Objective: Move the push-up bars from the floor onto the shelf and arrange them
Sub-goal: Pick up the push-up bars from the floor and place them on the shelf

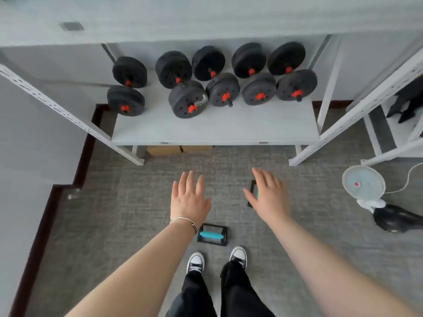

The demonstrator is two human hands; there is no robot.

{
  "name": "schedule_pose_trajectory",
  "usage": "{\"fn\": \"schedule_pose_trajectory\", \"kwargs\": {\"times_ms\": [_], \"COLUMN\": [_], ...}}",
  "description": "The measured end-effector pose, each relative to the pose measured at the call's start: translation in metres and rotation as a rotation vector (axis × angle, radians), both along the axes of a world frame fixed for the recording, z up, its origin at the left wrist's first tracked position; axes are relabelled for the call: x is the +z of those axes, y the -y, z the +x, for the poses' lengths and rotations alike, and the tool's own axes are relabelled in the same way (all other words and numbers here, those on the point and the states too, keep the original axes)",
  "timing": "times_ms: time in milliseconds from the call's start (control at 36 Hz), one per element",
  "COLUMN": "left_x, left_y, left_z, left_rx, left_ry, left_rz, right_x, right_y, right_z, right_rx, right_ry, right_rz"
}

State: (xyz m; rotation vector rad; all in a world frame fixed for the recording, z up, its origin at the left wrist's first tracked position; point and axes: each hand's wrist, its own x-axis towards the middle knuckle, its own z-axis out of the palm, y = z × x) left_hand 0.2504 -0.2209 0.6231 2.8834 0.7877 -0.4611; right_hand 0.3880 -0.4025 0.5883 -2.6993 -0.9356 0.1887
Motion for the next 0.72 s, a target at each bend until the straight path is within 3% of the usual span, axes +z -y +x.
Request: {"fn": "schedule_pose_trajectory", "kwargs": {"times_ms": [250,472,722], "left_x": [-0.160,-0.335,-0.521], "left_y": [-0.008,-0.011,0.013], "left_z": [-0.068,-0.077,-0.075], "left_rx": [-0.069,-0.185,-0.117], "left_ry": [-0.306,-0.403,-0.428], "left_rz": [-0.118,-0.156,-0.223], "right_x": [-0.137,-0.301,-0.473], "right_y": [0.002,0.004,0.026], "right_z": [-0.059,-0.093,-0.099], "right_rx": [0.025,-0.016,-0.103], "right_ry": [-0.122,-0.202,-0.337], "right_rz": [-0.166,-0.278,-0.352]}}
